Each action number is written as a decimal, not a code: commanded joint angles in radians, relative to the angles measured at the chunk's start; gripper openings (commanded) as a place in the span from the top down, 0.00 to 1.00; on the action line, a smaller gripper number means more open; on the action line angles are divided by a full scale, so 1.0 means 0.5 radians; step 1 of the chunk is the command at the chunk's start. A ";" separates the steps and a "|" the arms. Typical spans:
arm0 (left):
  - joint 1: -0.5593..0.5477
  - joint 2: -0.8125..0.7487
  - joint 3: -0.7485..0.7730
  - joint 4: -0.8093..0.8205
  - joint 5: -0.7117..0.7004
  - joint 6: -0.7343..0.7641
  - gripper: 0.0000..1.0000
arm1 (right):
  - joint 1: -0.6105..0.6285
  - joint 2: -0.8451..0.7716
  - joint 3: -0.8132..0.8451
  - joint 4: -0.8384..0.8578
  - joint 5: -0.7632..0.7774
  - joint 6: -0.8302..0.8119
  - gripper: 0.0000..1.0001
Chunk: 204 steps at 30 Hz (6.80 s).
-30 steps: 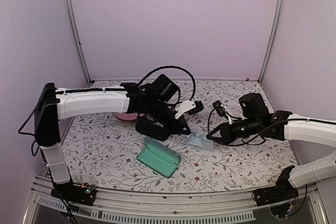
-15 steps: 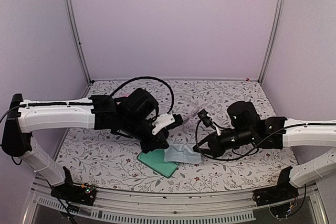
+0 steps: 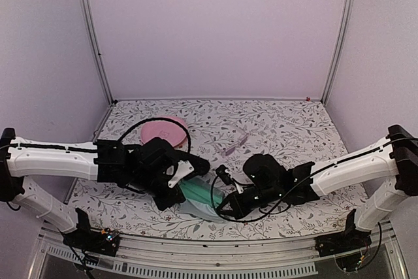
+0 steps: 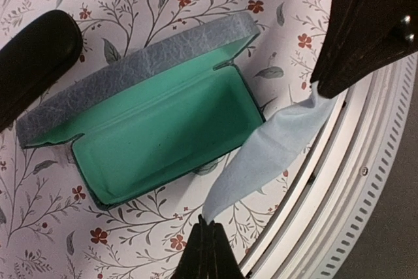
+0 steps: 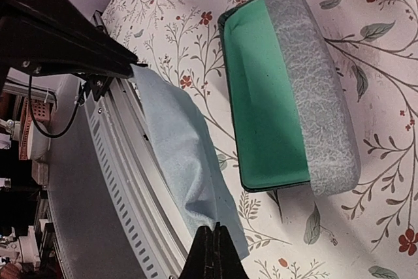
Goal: Organize the sunglasses
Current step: Place the folded cleaning cloth in the sunglasses case.
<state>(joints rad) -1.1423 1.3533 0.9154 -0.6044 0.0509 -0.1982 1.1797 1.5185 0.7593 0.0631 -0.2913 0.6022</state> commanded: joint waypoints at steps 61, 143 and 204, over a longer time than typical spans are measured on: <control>0.134 0.206 0.267 -0.192 -0.356 0.102 1.00 | 0.223 0.350 0.435 -0.222 0.644 0.041 1.00; -0.287 0.051 -0.075 0.141 -0.359 -0.563 1.00 | 0.273 -0.124 0.143 -0.359 0.805 -0.225 1.00; -0.483 -0.041 -0.318 0.114 -0.511 -0.821 1.00 | 0.389 0.038 0.014 -0.230 0.784 0.289 1.00</control>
<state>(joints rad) -1.3746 1.3098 0.7692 -0.5323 -0.1875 -0.6281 1.3678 1.5002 0.7780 -0.0475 0.0742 0.6941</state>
